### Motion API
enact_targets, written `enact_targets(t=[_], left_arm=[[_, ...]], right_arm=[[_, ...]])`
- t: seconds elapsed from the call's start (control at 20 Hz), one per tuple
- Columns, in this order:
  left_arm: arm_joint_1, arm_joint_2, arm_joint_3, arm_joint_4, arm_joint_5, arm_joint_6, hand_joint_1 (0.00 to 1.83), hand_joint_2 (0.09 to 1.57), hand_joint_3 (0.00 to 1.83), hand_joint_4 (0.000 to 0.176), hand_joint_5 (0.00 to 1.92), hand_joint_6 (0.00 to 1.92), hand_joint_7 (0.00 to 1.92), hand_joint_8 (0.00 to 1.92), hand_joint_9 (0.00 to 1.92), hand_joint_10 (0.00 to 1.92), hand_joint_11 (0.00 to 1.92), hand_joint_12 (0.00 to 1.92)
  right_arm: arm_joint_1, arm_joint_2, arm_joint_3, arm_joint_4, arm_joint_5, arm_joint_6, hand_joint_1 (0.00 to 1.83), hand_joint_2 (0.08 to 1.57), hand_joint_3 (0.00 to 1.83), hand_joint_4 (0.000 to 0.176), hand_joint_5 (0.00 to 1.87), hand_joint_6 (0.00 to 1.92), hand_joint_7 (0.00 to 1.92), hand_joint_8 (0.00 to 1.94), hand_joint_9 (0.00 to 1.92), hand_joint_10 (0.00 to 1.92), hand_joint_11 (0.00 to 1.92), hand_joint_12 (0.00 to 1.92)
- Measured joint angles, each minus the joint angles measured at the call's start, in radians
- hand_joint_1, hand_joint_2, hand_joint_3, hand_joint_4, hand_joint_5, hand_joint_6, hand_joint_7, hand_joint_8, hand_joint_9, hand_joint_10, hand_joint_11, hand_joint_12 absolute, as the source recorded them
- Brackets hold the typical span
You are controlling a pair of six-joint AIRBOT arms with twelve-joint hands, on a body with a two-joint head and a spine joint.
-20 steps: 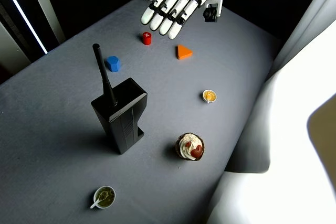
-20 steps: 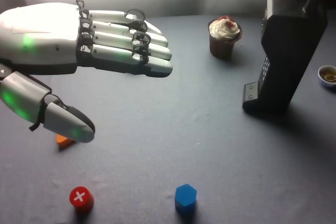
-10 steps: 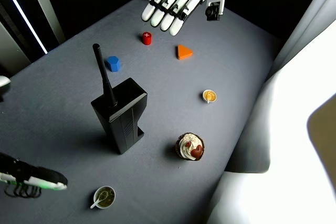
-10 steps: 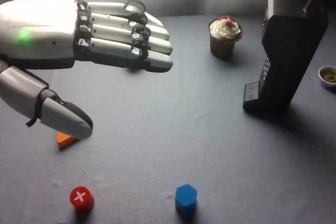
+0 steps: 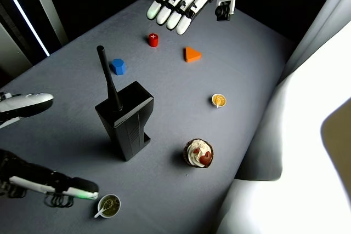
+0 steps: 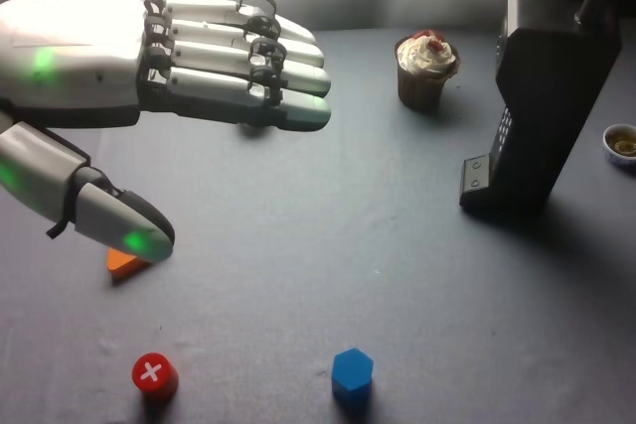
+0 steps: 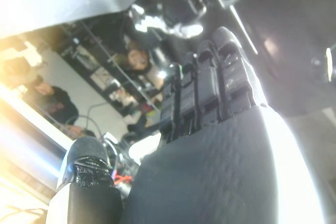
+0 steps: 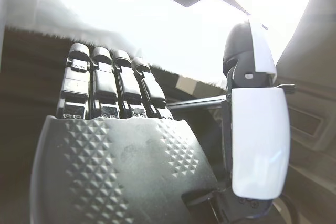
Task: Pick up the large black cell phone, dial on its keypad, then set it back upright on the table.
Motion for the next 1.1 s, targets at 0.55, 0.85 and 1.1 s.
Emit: enact_targets(t=[0.55, 0.85, 1.1], left_arm=[[-0.005, -0.001, 0.001, 0.010, -0.005, 0.000, 0.00, 1.14, 0.00, 0.000, 0.18, 0.00, 0.15, 0.00, 0.11, 0.00, 0.00, 0.39], [-0.005, -0.001, 0.001, 0.010, -0.004, 0.000, 0.00, 1.13, 0.00, 0.000, 0.17, 0.00, 0.15, 0.00, 0.11, 0.00, 0.00, 0.38], [-0.005, -0.001, 0.001, 0.010, -0.004, 0.000, 0.00, 1.13, 0.00, 0.000, 0.19, 0.00, 0.18, 0.00, 0.14, 0.00, 0.00, 0.44]], right_arm=[[0.103, -0.045, 0.088, -0.069, -0.077, -0.004, 0.76, 1.01, 0.00, 0.000, 0.00, 0.00, 0.00, 0.00, 0.00, 0.00, 0.06, 0.05], [0.163, -0.062, 0.134, -0.080, -0.113, -0.003, 0.77, 1.00, 0.00, 0.000, 0.00, 0.00, 0.00, 0.00, 0.00, 0.00, 0.03, 0.06], [0.173, -0.066, 0.148, -0.098, -0.131, -0.003, 0.82, 0.99, 0.00, 0.000, 0.00, 0.00, 0.00, 0.00, 0.00, 0.00, 0.00, 0.19]])
